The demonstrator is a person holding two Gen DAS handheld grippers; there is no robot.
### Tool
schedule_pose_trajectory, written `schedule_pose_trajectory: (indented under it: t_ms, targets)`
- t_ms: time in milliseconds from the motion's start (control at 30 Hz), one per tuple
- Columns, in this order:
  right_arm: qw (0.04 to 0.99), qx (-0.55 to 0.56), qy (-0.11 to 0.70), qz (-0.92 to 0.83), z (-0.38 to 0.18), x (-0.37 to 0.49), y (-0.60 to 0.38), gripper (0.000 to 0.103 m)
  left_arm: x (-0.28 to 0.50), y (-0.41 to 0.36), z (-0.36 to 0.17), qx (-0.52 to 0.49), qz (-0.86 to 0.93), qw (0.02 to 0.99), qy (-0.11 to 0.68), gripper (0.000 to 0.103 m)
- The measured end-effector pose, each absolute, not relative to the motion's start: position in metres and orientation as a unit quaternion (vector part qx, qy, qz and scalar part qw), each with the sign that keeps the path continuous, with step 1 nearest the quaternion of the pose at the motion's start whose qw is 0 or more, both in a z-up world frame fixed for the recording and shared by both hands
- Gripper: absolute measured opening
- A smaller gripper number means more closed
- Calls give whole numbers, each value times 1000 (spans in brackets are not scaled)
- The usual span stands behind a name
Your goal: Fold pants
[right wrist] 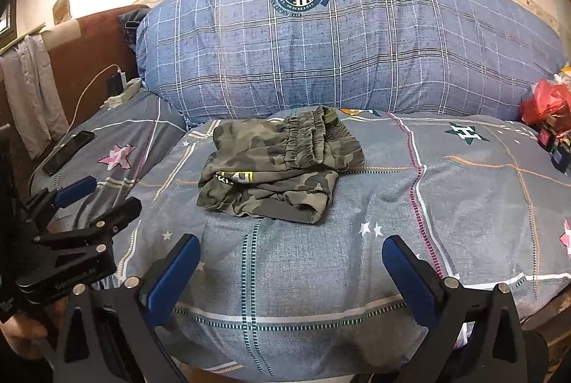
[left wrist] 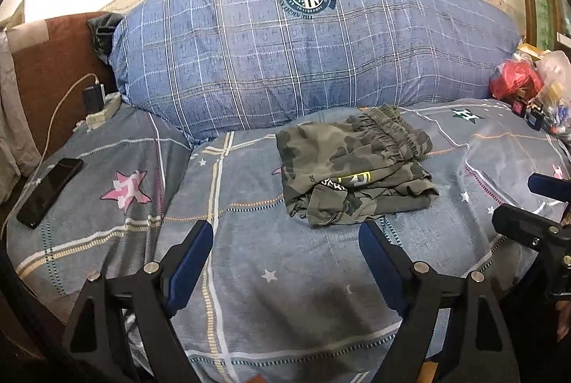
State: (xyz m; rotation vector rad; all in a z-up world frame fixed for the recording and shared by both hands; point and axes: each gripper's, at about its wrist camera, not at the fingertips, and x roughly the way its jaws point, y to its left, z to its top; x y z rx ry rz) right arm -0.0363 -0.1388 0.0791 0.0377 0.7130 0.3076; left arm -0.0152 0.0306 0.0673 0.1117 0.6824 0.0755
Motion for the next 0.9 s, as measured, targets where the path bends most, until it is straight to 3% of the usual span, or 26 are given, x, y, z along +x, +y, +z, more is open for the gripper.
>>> schedule_pose_trajectory:
  t_ms: [900]
  targets:
    - [910,40,381,159,55,7,-133,103,27,48,45,33,45,929,366,84]
